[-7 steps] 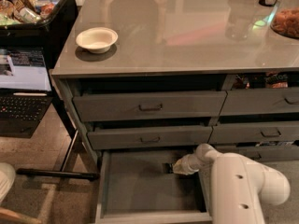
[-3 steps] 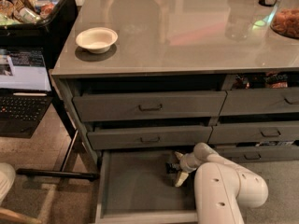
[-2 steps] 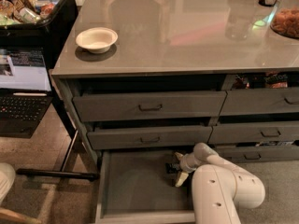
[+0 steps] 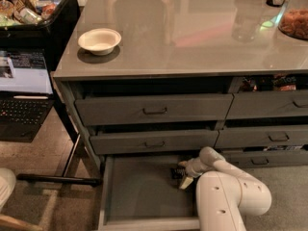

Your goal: Pick rxbar chocolate from bottom drawer and place on counter

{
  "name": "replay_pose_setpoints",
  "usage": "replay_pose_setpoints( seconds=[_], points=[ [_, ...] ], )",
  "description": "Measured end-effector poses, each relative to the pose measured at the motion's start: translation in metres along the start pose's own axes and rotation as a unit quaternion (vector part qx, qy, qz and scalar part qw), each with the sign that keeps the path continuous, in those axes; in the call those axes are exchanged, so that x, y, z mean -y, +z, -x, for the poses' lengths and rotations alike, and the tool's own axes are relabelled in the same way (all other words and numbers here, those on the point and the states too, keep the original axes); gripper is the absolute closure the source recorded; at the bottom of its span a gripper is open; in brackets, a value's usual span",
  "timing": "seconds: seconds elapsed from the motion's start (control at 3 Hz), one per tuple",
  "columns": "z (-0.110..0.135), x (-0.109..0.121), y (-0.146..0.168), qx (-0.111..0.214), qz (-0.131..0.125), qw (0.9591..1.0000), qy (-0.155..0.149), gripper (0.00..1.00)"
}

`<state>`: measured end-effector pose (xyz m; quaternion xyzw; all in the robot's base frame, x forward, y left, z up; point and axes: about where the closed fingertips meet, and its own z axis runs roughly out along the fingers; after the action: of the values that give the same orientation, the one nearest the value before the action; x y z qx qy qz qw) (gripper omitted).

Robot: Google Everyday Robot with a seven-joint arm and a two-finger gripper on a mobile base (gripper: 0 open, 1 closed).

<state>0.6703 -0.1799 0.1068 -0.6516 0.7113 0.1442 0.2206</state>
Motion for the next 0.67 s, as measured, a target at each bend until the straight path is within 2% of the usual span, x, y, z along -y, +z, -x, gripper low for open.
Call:
replay_pose_setpoints(
  seconds=[0.67],
  points=[
    [0.0069, 0.0012, -0.0120, 0.000, 0.000, 1.0000, 0.000, 0.89]
  ],
)
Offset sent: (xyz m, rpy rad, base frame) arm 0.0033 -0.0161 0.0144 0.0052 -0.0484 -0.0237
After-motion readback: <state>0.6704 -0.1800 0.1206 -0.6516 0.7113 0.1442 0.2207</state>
